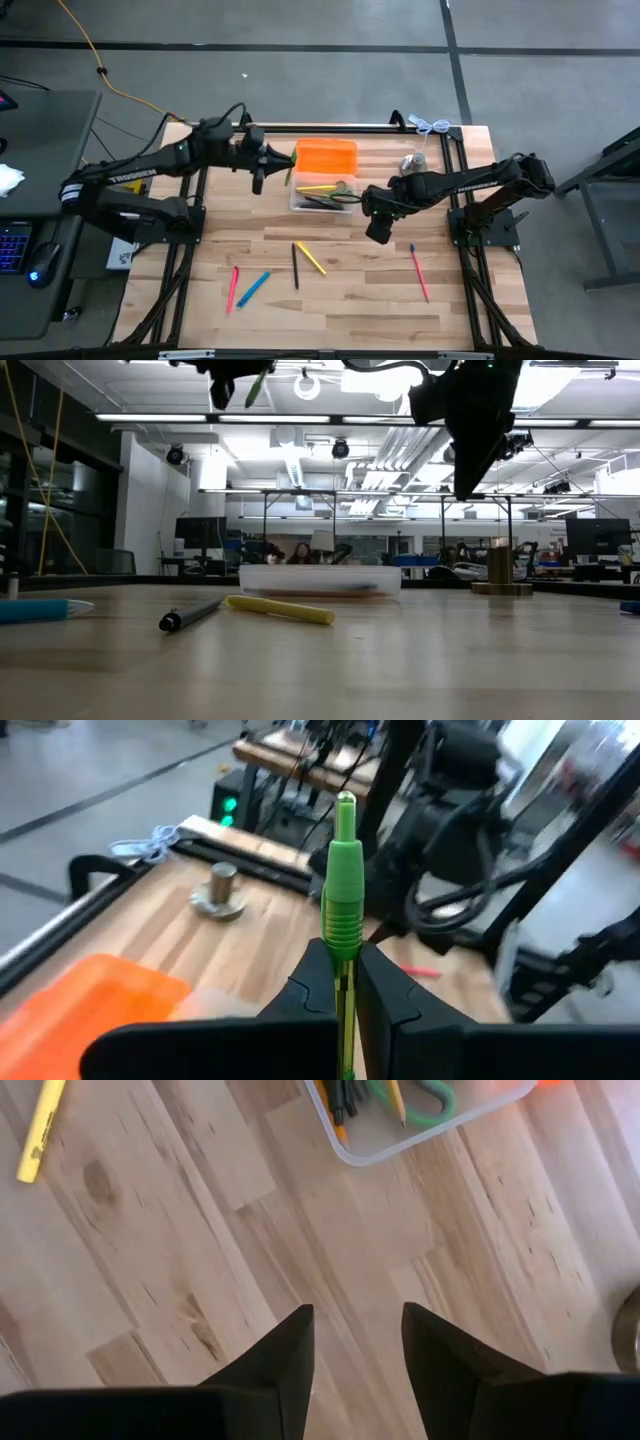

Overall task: Pick & place school supplies into a supply box
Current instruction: Put the green pen into the orange supply box

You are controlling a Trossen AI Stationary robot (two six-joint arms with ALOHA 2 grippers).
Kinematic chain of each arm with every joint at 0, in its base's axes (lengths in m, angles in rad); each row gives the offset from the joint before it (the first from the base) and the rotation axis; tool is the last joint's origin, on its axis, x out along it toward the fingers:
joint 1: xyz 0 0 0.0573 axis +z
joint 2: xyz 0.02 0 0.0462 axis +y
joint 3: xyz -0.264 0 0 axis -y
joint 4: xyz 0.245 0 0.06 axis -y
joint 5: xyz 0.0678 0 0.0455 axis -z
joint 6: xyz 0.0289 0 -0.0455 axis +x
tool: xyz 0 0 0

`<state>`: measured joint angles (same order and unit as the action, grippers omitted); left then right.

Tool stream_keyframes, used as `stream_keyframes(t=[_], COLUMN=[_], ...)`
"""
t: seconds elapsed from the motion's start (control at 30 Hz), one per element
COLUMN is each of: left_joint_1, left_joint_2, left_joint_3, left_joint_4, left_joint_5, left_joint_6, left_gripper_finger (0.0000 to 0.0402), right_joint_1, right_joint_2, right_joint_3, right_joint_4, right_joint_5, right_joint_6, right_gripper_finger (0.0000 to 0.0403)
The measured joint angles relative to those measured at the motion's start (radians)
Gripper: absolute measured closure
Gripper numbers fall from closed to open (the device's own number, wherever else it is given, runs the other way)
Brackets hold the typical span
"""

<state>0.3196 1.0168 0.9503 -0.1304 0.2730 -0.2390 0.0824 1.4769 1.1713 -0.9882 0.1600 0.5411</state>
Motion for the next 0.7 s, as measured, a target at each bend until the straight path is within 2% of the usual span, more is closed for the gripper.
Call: stream_keyframes(t=[0.2, 0.33, 0.53, 0.7], left_joint_1=[0.000, 0.000, 0.000, 0.000], left_joint_2=[0.104, 0.161, 0.233, 0.277], left_joint_3=[0.159, 0.221, 0.250, 0.250], left_joint_4=[-0.169, -0.234, -0.274, -0.292], left_joint_5=[-0.066, -0.102, -0.111, -0.111], left_joint_6=[0.117, 0.164, 0.204, 0.207], left_gripper_finger=[0.0365, 0.0362, 0.0364, 0.0360], right_joint_1=[0.001, 0.008, 0.033, 0.052], right_joint_2=[0.000, 0.000, -0.005, -0.055], right_joint_3=[0.000, 0.000, 0.000, -0.005], right_joint_4=[-0.002, -0.007, -0.017, -0.017], right_joint_5=[0.019, 0.068, 0.196, 0.259], right_joint_6=[0.002, 0.000, 0.011, 0.051], right_gripper_finger=[0.0274, 0.0274, 0.0274, 0.0274])
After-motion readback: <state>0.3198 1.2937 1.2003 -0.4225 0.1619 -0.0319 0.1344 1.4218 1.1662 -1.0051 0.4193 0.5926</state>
